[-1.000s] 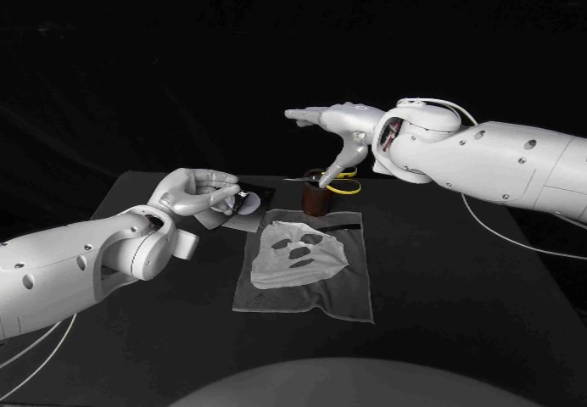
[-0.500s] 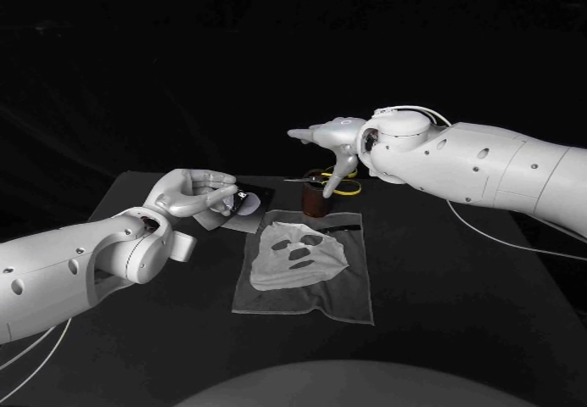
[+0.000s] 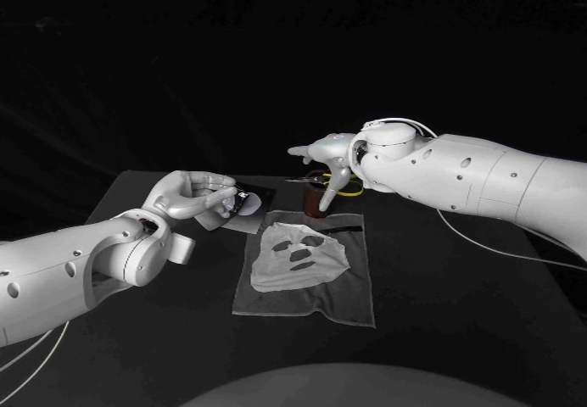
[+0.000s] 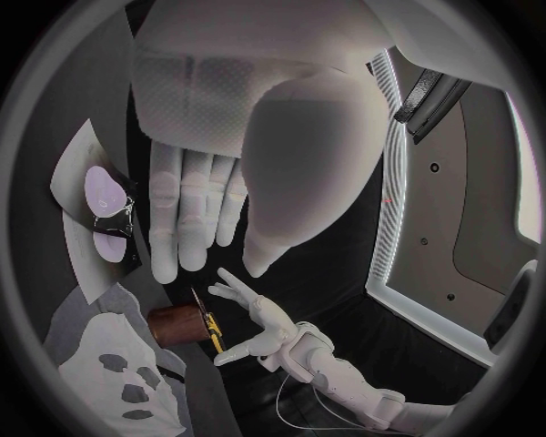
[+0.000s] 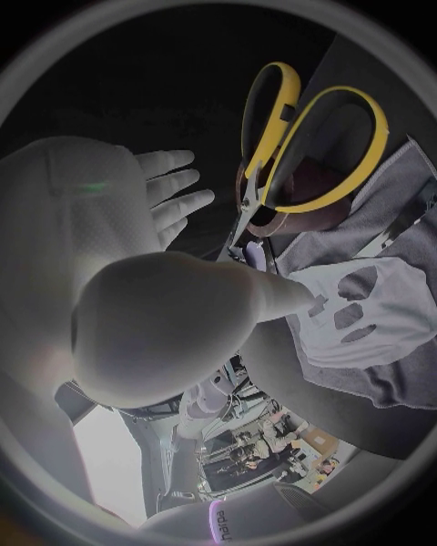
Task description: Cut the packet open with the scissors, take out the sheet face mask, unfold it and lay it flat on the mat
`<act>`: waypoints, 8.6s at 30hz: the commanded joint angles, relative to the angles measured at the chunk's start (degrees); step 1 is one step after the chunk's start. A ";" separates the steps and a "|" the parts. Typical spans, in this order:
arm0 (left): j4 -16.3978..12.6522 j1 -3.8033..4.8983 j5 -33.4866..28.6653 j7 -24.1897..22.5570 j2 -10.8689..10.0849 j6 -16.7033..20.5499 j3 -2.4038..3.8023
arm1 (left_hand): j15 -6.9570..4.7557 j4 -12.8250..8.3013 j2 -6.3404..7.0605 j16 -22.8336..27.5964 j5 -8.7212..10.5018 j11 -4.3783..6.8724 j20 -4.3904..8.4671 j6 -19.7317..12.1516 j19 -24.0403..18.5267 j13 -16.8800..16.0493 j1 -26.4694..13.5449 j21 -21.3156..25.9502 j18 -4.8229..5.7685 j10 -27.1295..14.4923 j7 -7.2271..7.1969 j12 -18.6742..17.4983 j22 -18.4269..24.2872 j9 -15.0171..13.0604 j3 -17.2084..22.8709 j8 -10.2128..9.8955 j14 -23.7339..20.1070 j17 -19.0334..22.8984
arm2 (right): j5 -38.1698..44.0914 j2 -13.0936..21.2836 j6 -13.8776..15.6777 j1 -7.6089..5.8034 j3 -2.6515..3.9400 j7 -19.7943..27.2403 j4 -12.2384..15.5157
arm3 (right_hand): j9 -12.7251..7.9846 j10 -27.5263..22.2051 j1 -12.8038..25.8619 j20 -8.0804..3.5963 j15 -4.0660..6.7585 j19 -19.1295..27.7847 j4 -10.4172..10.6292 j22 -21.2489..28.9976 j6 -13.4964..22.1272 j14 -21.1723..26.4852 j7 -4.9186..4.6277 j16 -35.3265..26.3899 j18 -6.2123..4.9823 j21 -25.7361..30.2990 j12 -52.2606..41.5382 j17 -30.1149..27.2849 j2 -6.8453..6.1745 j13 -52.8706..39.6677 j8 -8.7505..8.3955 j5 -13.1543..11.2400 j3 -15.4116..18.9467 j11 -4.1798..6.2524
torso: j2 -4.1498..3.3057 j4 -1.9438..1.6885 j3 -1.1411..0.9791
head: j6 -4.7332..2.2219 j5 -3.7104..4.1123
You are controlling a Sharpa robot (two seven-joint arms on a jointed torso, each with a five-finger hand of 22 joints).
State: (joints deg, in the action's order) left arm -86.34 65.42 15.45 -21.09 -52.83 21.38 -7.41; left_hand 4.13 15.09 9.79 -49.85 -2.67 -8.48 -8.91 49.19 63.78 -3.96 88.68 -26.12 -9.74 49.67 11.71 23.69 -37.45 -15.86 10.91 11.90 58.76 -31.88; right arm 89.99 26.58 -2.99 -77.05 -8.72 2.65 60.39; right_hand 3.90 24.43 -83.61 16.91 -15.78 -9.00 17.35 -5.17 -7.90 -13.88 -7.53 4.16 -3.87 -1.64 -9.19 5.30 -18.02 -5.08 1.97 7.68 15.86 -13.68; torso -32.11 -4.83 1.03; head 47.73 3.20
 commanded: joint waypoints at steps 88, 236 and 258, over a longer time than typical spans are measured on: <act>-0.97 1.88 0.30 10.01 -0.14 -6.41 0.04 | 0.08 0.55 -1.86 -0.01 -0.11 -0.22 -0.04 -0.10 -0.62 0.15 1.65 0.10 -0.55 0.24 0.73 0.31 0.00 0.39 1.46 0.94 -1.17 0.56 | 3.94 -7.07 2.56 1.44 -0.02 -2.09 -9.97 | 7.68 23.24 1.81 -0.35 5.66 -33.86 -17.14 0.00 -34.97 -35.57 -4.73 10.45 -6.30 -4.04 -9.75 1.83 4.51 1.56 23.01 4.19 -51.83 3.89 | -0.35 -0.12 0.13 | 1.29 1.11; -0.67 1.58 0.39 9.05 0.52 -7.66 -0.14 | 0.17 0.40 -1.65 0.05 -0.10 -0.32 -0.12 -0.43 -0.98 0.14 2.09 0.11 -0.57 0.00 0.83 0.29 0.01 0.59 1.75 1.20 -1.54 0.85 | -17.42 7.04 16.85 11.15 -1.05 3.91 -14.99 | 10.96 12.44 -7.45 -0.24 1.96 -13.62 -0.48 1.74 -12.95 -20.24 -9.33 3.26 -2.70 -3.11 -5.34 0.09 6.39 0.84 21.12 -1.98 -17.75 -1.21 | -0.04 0.65 -0.37 | 0.77 2.87; -0.49 1.57 0.40 9.43 0.53 -7.38 -0.15 | 0.16 0.39 -1.75 0.03 -0.10 -0.32 -0.12 -0.44 -0.99 0.14 2.17 0.08 -0.58 0.00 0.84 0.29 -0.01 0.61 1.85 1.24 -1.55 0.88 | -18.03 5.88 17.47 10.50 -0.93 1.78 -16.08 | 9.30 24.68 -5.40 -0.24 5.00 -23.76 -5.09 0.91 -29.28 -32.95 -6.44 6.52 -5.12 -6.02 -6.18 1.21 8.96 1.50 24.90 3.11 -27.90 2.29 | 0.09 0.80 -0.37 | 0.79 3.35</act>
State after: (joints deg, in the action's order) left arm -86.82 66.99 15.52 -11.36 -52.38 14.70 -7.59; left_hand 4.30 15.40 8.00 -49.85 -2.67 -8.50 -9.12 48.84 63.15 -3.88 90.47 -26.12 -9.23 49.62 12.02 23.92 -37.41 -15.32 12.36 12.89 57.74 -31.08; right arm 71.75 32.21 13.14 -65.88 -9.76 6.12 43.79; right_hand 13.28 37.02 -89.50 16.63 -12.89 -32.03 16.57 -4.18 -27.38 -44.36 -8.48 10.49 -8.16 -7.45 -16.00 6.24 -12.12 -3.59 27.22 10.23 -5.02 -15.34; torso -32.03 -4.05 0.66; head 48.65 6.36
